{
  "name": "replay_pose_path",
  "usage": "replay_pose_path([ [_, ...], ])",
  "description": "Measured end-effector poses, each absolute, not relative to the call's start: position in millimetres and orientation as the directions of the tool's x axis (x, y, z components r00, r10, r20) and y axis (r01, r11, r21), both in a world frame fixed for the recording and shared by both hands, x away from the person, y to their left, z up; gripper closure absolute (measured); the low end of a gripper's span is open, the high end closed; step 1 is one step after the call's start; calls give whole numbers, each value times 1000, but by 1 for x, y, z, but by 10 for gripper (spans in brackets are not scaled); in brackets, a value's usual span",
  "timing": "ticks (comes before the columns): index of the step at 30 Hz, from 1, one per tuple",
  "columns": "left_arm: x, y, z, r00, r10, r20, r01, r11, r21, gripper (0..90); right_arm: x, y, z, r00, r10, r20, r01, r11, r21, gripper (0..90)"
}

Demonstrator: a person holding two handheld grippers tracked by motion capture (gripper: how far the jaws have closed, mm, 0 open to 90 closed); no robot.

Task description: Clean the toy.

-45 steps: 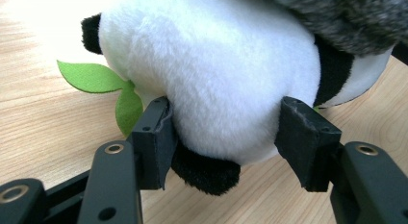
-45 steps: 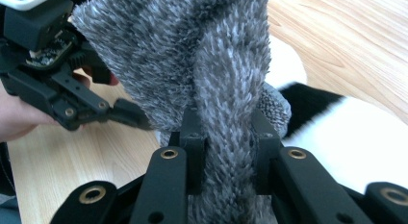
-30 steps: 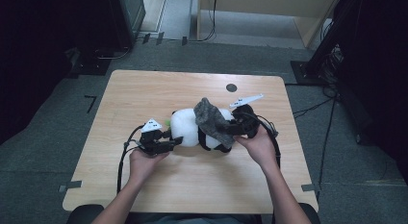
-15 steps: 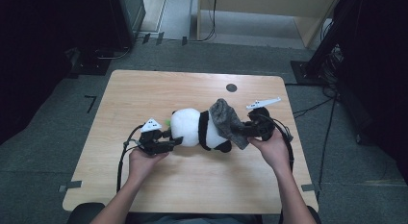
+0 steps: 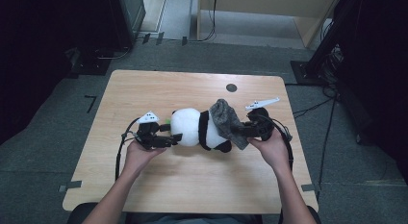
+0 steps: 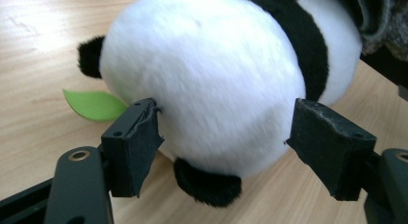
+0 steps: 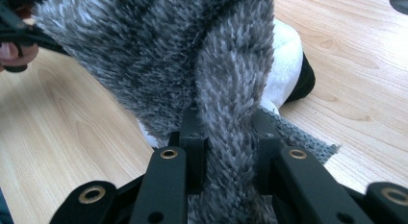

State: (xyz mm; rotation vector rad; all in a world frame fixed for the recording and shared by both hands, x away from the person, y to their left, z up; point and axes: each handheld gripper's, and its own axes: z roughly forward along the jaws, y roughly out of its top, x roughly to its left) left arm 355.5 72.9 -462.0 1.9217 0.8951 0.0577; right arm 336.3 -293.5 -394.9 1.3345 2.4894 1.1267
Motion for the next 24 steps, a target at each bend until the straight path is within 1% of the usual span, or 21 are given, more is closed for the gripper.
replay_pose_path([
  [2, 362, 72, -462, 728, 601, -330, 567, -257, 783, 214, 336, -293, -395, -612, 753, 240, 679, 346, 647, 741],
  [4, 369, 71, -465, 721, 593, -358, 595, -266, 758, 182, 337, -294, -396, -615, 750, 242, 679, 348, 646, 741],
  [5, 372, 70, -469, 724, 585, -367, 604, -281, 745, 182, 337, -294, -396, -616, 750, 243, 679, 349, 646, 741],
  [6, 374, 70, -471, 730, 573, -374, 603, -281, 747, 169, 337, -294, -397, -618, 748, 242, 678, 351, 646, 741],
  [8, 375, 69, -474, 737, 563, -374, 594, -277, 755, 176, 337, -293, -398, -620, 748, 237, 677, 357, 643, 744],
  [10, 374, 69, -474, 744, 560, -364, 587, -287, 757, 237, 337, -291, -398, -627, 744, 231, 673, 369, 641, 748],
  [13, 374, 71, -473, 739, 562, -371, 594, -282, 754, 366, 335, -288, -395, -632, 741, 227, 669, 374, 642, 751],
  [16, 372, 70, -471, 738, 573, -357, 589, -289, 755, 426, 330, -281, -388, -659, 720, 218, 643, 389, 659, 753],
  [20, 371, 70, -470, 736, 577, -356, 591, -290, 753, 435, 323, -265, -381, -713, 664, 225, 606, 423, 674, 753],
  [24, 371, 69, -469, 734, 579, -355, 592, -288, 753, 436, 315, -235, -388, -771, 588, 245, 577, 484, 657, 753],
])
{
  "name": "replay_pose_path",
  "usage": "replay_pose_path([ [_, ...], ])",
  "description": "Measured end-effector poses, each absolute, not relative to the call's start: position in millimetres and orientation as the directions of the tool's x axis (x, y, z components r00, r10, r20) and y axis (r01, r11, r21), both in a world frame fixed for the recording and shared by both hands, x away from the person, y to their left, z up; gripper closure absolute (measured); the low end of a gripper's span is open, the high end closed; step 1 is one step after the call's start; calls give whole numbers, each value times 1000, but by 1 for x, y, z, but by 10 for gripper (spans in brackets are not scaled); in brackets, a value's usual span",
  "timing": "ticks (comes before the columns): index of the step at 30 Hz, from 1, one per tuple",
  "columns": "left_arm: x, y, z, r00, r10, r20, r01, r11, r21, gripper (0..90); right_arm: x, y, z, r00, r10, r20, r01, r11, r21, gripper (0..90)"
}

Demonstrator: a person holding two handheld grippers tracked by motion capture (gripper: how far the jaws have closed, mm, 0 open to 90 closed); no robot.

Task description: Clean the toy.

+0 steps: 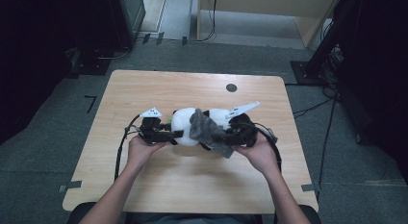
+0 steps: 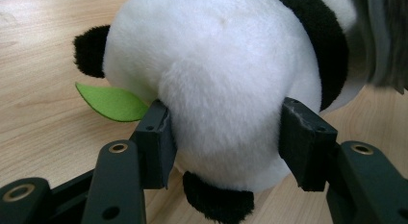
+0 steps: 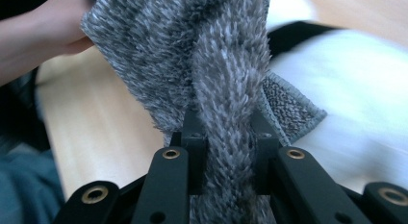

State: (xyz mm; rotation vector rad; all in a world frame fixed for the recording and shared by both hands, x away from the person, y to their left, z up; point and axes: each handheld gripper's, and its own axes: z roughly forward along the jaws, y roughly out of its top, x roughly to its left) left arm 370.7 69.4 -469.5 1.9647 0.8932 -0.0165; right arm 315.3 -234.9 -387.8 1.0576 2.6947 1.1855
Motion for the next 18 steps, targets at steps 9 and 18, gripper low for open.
replay_pose_path([
  [9, 369, 69, -468, 730, 583, -357, 597, -289, 748, 450, 312, -188, -419, -827, 474, 303, 551, 571, 609, 752],
  [18, 363, 70, -469, 724, 593, -353, 597, -282, 751, 476, 325, -166, -444, -821, 520, 237, 544, 584, 602, 754],
])
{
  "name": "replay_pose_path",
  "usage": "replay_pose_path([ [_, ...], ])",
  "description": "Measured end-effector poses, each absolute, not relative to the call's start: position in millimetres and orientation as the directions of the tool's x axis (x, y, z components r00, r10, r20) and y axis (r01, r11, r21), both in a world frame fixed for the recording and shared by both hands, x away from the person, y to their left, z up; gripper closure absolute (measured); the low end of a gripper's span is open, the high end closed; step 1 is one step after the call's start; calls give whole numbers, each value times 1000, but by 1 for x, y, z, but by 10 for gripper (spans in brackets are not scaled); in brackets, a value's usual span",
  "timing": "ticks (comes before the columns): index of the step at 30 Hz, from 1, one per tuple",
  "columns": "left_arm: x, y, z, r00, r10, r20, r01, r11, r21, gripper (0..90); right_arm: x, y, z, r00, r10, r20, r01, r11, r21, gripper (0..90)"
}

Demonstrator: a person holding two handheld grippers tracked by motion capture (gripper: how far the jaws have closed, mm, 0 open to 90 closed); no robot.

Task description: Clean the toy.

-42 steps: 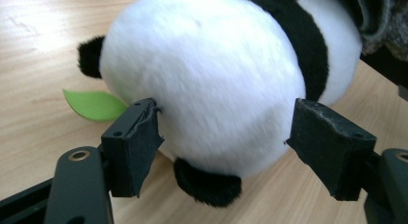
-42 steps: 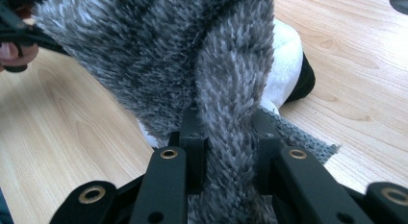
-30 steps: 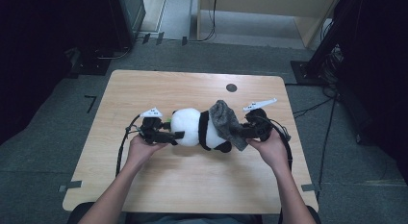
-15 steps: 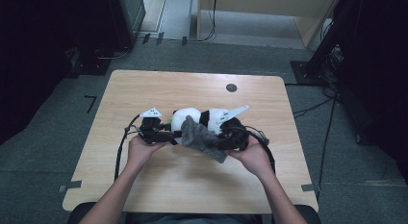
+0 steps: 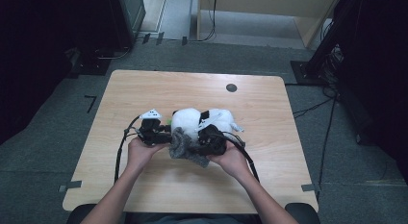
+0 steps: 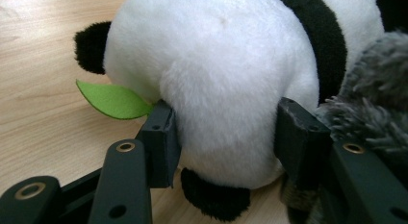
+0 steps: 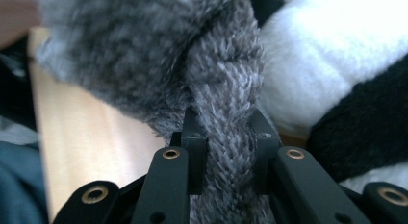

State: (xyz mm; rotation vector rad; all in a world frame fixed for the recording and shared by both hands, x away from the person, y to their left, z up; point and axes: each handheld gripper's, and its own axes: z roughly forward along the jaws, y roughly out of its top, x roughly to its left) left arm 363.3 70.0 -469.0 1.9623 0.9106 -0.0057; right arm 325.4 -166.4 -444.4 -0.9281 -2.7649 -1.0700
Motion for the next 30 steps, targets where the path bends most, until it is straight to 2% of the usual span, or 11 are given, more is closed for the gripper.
replay_pose_path([
  [7, 361, 71, -471, 721, 604, -340, 594, -286, 752, 478, 326, -166, -449, -821, 539, 189, 535, 608, 587, 752],
  [13, 361, 71, -471, 717, 604, -347, 600, -281, 749, 479, 326, -178, -449, -806, 560, 191, 551, 593, 587, 754],
  [30, 362, 71, -470, 714, 603, -356, 609, -284, 740, 495, 311, -231, -445, -758, 617, 209, 605, 549, 577, 754],
])
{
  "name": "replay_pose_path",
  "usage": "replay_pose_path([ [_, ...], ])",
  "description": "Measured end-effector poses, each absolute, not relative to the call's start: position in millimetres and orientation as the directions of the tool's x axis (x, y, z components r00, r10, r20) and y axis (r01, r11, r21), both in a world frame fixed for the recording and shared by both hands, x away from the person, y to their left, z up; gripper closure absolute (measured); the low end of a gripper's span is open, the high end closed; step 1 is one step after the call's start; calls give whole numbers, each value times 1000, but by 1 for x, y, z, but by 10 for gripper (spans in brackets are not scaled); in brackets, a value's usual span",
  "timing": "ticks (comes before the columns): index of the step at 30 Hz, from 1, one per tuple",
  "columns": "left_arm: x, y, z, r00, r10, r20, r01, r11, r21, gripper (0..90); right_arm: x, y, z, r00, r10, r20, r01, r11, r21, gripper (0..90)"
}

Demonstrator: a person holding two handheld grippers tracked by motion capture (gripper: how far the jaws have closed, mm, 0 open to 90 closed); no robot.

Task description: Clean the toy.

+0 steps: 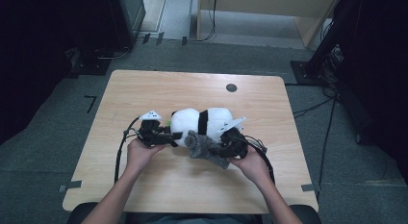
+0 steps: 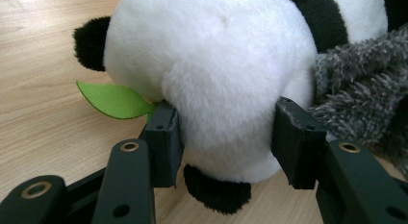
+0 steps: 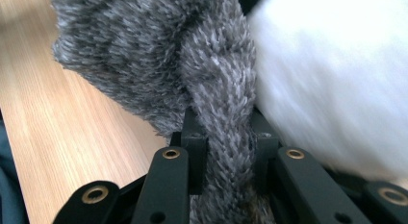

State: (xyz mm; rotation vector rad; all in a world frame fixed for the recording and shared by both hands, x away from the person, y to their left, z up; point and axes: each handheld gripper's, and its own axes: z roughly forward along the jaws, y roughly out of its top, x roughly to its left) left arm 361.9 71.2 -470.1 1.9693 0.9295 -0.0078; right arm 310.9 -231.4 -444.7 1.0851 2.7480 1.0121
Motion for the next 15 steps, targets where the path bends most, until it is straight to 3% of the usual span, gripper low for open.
replay_pose_path([
  [15, 363, 71, -470, 717, 598, -358, 608, -285, 741, 496, 305, -288, -447, -712, 671, 209, 649, 515, 560, 749],
])
